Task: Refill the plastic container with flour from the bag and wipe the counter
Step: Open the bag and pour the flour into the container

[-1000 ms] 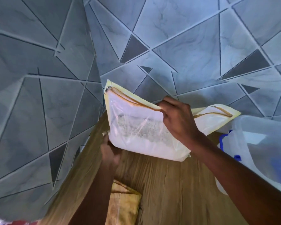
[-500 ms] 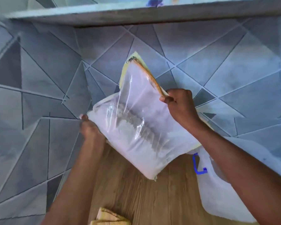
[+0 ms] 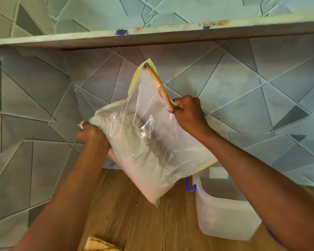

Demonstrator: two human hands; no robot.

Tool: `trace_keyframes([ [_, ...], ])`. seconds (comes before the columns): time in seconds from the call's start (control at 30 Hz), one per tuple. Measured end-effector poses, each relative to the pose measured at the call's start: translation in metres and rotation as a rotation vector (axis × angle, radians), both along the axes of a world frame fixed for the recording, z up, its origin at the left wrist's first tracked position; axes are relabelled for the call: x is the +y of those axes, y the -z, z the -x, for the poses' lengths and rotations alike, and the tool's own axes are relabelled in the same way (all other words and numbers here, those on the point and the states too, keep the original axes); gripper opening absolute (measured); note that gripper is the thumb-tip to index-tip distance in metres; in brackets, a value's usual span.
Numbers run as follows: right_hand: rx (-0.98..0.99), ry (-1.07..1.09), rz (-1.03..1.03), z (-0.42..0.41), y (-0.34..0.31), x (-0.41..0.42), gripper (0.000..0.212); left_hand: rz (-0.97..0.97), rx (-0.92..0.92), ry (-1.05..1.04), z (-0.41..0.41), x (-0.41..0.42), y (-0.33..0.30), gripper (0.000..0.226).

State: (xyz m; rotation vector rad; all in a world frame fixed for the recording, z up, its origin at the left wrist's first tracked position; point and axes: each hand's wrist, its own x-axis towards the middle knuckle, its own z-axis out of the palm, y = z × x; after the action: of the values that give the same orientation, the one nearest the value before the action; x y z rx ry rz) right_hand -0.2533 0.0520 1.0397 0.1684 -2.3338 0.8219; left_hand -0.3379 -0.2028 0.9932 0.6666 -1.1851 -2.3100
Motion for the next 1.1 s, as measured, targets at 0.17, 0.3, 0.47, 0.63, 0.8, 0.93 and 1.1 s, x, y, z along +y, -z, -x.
trace_keyframes([
  [0.17, -0.006, -0.017, 0.035, -0.001, 0.001, 0.015, 0.050, 0.123, -0.054, -0.082, -0.010, 0.017, -0.008, 0.042],
  [0.3, -0.024, 0.013, 0.087, -0.005, 0.007, 0.023, 0.050, 0.240, -0.088, -0.113, -0.015, 0.030, -0.017, 0.045],
  [0.47, -0.059, 0.000, 0.071, 0.001, 0.008, 0.032, 0.042, 0.322, -0.179, -0.148, -0.010, 0.040, -0.023, 0.048],
  [0.63, -0.083, -0.003, 0.107, 0.005, 0.006, 0.040, 0.023, 0.344, -0.191, -0.139, -0.007, 0.047, -0.029, 0.047],
  [0.8, -0.119, 0.010, 0.074, 0.007, 0.013, 0.050, 0.026, 0.450, -0.164, -0.125, -0.006, 0.058, -0.037, 0.046],
  [0.93, -0.089, 0.031, 0.113, 0.003, 0.018, 0.062, 0.020, 0.508, -0.194, -0.102, -0.006, 0.070, -0.040, 0.047],
  [1.1, -0.069, 0.073, 0.154, 0.005, 0.023, 0.073, 0.033, 0.562, -0.203, -0.106, -0.011, 0.087, -0.046, 0.044],
])
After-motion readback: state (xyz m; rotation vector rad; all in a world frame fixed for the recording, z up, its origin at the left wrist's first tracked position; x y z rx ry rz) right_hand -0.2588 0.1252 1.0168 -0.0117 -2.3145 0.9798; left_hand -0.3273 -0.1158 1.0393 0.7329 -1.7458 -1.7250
